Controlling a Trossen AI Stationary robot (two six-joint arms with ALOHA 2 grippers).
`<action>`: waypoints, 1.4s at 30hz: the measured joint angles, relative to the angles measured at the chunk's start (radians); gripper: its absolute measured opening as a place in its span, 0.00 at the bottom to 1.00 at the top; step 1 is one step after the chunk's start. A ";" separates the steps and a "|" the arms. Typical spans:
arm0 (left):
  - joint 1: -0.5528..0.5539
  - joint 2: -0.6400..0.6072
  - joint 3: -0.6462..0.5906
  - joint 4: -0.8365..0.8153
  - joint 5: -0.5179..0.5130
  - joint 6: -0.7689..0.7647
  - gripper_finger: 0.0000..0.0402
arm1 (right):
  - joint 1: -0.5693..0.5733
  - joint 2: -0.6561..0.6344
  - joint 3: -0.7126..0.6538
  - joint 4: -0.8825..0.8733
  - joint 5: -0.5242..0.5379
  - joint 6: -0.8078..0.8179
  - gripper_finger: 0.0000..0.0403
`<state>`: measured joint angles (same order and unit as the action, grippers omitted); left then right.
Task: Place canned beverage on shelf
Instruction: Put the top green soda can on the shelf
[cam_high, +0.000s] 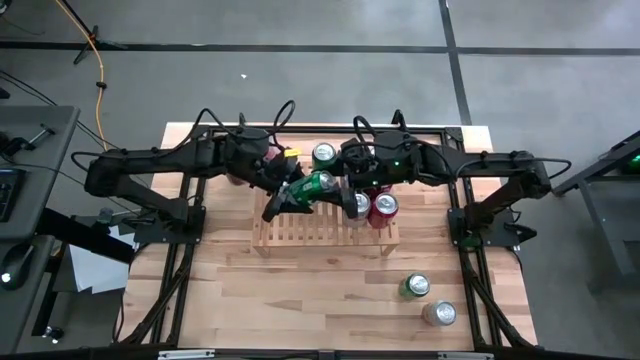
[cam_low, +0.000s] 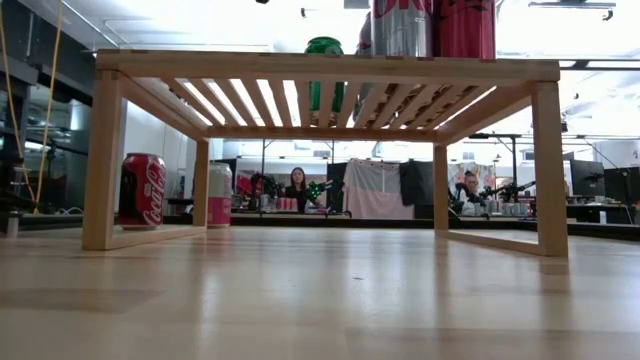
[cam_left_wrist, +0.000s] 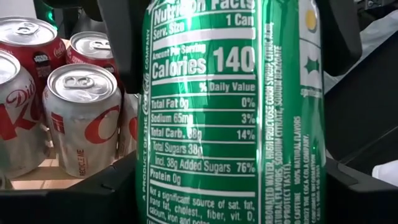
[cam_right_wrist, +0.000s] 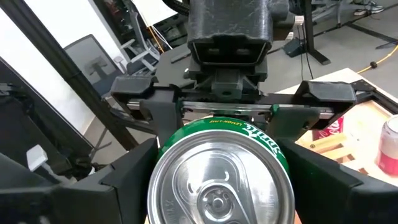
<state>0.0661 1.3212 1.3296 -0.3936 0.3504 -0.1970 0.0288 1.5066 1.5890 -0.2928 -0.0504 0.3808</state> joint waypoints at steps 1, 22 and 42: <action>0.000 0.000 0.000 0.000 -0.001 -0.001 0.69 | 0.000 0.000 0.000 0.002 -0.003 0.003 0.71; -0.008 -0.311 -0.152 0.049 -0.446 -0.001 0.69 | -0.003 -0.076 0.001 -0.018 0.205 -0.020 0.91; -0.098 -0.195 -0.518 1.000 -0.429 -0.197 0.69 | -0.003 0.041 0.000 0.277 0.118 -0.022 0.91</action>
<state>-0.0322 1.1261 0.8120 0.6062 -0.0790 -0.3943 0.0261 1.5473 1.5887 -0.0157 0.0672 0.3588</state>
